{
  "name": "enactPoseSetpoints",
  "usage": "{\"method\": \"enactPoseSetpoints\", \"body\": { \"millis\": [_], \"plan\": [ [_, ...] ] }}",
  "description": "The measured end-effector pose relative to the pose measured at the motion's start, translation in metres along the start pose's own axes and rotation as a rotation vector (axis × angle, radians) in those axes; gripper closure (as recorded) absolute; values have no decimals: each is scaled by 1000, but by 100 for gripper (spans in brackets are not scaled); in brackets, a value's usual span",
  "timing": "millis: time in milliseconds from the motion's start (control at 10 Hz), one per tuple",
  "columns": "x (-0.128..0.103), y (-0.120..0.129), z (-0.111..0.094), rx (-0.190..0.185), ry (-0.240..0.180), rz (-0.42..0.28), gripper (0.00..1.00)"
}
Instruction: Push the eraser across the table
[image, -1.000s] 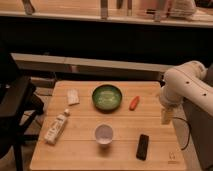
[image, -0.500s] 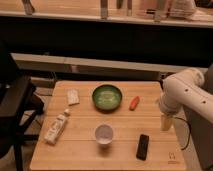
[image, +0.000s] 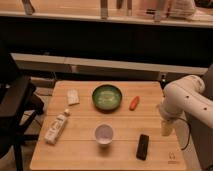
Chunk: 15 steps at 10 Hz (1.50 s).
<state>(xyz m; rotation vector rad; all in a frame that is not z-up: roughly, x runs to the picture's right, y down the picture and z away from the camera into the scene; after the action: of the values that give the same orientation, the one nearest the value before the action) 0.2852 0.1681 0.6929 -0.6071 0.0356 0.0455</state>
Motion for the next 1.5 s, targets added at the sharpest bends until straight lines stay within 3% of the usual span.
{"method": "enactPoseSetpoints", "body": {
  "millis": [1500],
  "plan": [
    [-1,36,31,-4,-18,17,20]
  ]
}}
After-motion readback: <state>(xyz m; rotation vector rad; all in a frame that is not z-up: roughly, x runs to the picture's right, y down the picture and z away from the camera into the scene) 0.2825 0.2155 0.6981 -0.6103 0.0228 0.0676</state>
